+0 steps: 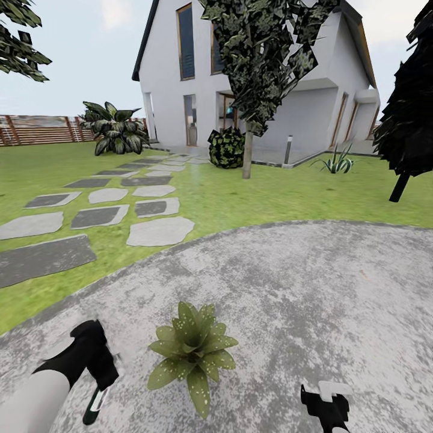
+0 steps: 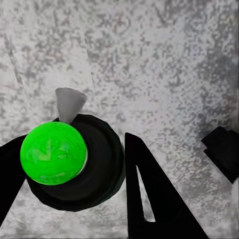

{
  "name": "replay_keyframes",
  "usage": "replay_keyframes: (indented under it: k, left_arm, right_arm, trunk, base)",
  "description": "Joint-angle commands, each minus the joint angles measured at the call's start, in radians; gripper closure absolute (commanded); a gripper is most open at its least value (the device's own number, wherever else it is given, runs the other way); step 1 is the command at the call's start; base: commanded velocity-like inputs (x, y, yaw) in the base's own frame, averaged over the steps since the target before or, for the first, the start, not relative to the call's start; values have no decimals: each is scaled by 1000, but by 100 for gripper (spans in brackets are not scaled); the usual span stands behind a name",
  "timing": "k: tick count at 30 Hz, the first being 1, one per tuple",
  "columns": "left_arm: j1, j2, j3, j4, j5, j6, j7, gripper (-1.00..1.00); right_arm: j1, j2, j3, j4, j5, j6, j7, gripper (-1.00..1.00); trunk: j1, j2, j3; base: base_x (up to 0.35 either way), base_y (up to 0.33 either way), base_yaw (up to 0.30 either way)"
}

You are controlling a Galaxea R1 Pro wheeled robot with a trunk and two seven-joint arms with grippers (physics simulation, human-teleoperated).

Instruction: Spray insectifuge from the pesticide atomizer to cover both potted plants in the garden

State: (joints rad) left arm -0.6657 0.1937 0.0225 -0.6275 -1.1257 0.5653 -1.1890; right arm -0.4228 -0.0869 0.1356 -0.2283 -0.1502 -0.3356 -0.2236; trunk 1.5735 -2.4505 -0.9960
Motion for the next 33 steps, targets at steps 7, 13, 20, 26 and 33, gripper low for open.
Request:
replay_keyframes:
  k: [7, 13, 20, 26, 33]
  left_arm:
    - [61, -67, 17, -1, -2, 7, 15, 100]
    - [62, -66, 68, -2, 30, 5, 90, 100]
    - [62, -69, 76, -16, 33, 5, 99, 100]
    - [52, -71, 88, -18, 40, 16, 112, 100]
    - [60, -102, 86, -12, 80, 9, 218, 100]
  right_arm:
    - [-1, -1, 9, 1, -10, -3, -3, -100]
    - [-1, -1, 9, 1, -10, -3, -3, -100]
    - [-1, -1, 9, 1, -9, -3, -2, -100]
    - [-1, 0, 9, 1, -9, -3, -3, -100]
    - [-1, -5, 10, 3, -6, -2, -2, -100]
  trunk:
    - [0, 0, -1]
    - [0, 0, -1]
    - [0, 0, -1]
    - [0, 0, -1]
    - [0, 0, -1]
  base:
    - [0, 0, 13]
    - [0, 0, 213]
    - [0, 0, 32]
    - [0, 0, 150]
    - [0, 0, 8]
